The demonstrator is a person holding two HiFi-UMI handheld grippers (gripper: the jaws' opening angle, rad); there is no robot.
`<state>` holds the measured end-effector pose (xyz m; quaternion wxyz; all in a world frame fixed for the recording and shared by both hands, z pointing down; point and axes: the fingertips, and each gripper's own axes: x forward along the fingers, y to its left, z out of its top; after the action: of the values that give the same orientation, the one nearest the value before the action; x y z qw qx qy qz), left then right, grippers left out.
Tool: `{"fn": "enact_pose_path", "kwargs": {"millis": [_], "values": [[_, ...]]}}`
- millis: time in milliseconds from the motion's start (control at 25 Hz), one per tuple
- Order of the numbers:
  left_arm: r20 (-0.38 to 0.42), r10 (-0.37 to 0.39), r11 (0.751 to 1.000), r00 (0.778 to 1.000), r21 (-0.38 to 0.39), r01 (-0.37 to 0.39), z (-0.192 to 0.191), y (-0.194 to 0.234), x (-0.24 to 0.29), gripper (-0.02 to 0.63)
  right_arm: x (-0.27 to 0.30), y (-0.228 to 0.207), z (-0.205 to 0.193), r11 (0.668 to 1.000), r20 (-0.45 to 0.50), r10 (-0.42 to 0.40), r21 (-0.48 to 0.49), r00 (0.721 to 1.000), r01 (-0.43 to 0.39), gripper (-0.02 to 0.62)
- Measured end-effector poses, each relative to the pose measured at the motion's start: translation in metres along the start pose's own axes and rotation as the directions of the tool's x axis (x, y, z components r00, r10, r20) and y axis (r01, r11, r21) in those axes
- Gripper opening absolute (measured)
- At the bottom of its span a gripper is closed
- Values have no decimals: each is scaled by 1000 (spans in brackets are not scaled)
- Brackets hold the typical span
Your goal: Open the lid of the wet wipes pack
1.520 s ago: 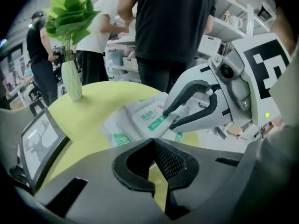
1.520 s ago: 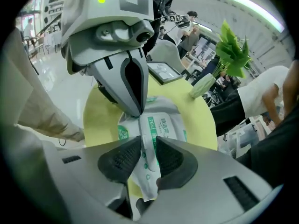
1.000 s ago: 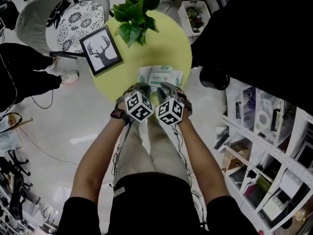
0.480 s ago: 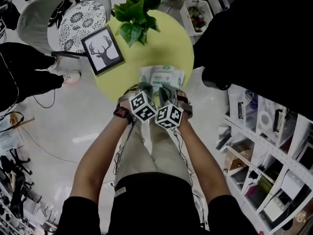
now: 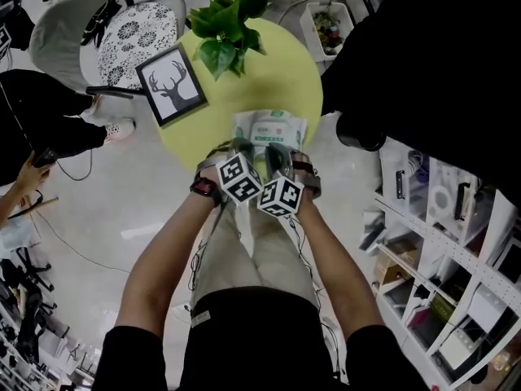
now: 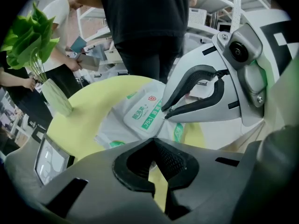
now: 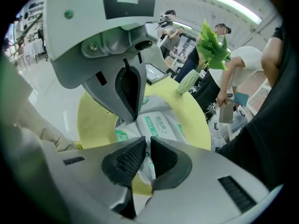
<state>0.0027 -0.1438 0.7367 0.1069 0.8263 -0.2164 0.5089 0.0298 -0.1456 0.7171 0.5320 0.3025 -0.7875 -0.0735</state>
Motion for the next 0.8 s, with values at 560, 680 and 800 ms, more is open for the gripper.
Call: {"fn": "enact_pose_path", "kwargs": {"millis": [560, 680, 800], "values": [[-18, -6, 1000, 1000, 4, 6, -3, -2, 3, 17, -3, 2, 1, 1000, 5, -10, -22, 1000, 10, 21], [-16, -10, 1000, 1000, 4, 10, -2, -2, 3, 17, -4, -1, 1, 1000, -2, -17, -24, 1000, 16, 20], [-17, -11, 1000, 1000, 6, 11, -1, -2, 3, 17, -5, -1, 3, 1000, 0, -20, -20, 1000, 20, 18]]}}
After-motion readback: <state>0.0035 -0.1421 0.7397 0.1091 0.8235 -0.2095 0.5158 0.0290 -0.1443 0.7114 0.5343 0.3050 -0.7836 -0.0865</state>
